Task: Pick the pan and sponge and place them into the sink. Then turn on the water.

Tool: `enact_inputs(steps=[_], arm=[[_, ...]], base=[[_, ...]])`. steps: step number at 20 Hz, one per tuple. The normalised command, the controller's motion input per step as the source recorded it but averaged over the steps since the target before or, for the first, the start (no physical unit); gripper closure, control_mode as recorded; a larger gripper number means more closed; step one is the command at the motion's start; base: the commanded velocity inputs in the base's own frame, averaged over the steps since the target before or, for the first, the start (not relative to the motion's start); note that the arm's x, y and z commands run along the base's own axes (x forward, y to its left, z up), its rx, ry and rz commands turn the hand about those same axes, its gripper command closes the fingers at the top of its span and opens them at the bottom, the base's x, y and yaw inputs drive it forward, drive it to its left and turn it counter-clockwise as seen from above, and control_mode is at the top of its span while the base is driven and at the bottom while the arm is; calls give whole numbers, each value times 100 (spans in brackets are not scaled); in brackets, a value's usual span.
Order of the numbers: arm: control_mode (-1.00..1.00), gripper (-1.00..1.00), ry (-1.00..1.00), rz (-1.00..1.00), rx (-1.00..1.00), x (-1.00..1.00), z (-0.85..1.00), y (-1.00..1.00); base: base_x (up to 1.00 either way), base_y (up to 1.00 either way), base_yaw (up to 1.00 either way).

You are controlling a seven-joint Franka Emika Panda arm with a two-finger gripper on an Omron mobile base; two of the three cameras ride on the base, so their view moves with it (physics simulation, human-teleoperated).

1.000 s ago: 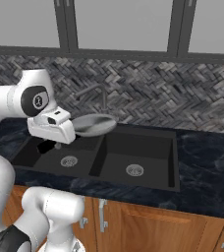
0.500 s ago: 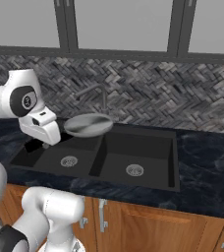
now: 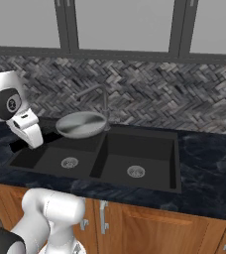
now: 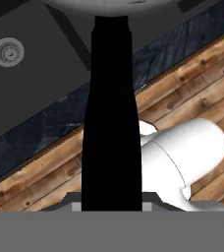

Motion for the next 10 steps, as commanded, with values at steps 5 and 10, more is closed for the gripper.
enact_inputs(steps=[5, 10], arm=[[-100, 100, -2, -8, 0, 0, -13, 42], [-100, 100, -2, -7, 1, 0, -11, 43]], base=[[0, 0, 0], [0, 0, 0]])
